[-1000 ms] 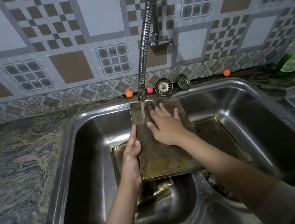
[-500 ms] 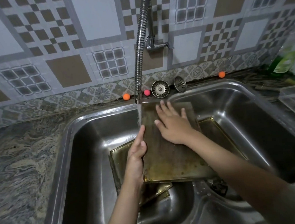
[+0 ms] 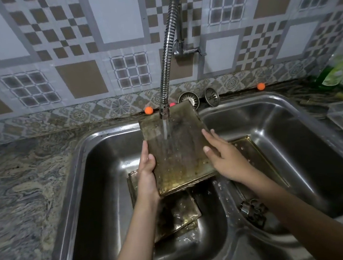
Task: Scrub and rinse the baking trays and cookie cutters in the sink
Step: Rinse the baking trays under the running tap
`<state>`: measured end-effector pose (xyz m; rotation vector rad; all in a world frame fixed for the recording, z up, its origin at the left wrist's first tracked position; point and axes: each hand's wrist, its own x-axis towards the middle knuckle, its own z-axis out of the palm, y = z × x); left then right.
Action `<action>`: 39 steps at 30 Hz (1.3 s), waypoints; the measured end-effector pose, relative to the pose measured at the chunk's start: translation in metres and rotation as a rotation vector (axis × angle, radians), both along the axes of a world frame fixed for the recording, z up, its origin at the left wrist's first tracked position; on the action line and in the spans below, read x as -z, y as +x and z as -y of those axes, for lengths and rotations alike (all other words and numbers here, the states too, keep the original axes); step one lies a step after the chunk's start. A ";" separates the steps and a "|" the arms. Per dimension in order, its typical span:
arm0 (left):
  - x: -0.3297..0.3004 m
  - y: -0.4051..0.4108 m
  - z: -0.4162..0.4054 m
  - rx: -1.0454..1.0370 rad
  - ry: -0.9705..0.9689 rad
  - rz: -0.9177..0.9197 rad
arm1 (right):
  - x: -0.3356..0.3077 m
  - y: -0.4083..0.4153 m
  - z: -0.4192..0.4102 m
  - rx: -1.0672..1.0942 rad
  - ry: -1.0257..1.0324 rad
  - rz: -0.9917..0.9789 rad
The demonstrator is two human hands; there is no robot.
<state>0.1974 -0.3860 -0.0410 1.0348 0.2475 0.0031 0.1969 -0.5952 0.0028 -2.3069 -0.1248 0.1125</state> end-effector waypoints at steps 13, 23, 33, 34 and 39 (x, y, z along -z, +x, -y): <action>0.019 0.000 0.000 0.073 0.575 0.005 | -0.013 0.002 0.007 0.263 0.823 -0.044; 0.123 -0.005 -0.051 0.231 1.006 -0.491 | -0.062 -0.002 0.068 0.420 0.427 0.352; 0.161 0.005 -0.058 0.307 1.151 -0.655 | 0.069 -0.018 0.088 0.212 -0.606 -0.008; 0.164 0.006 -0.059 0.306 1.153 -0.664 | 0.082 -0.019 0.089 0.184 -0.640 -0.062; 0.154 0.002 -0.052 0.339 1.288 -0.607 | 0.124 -0.014 0.091 -0.053 -0.579 -0.213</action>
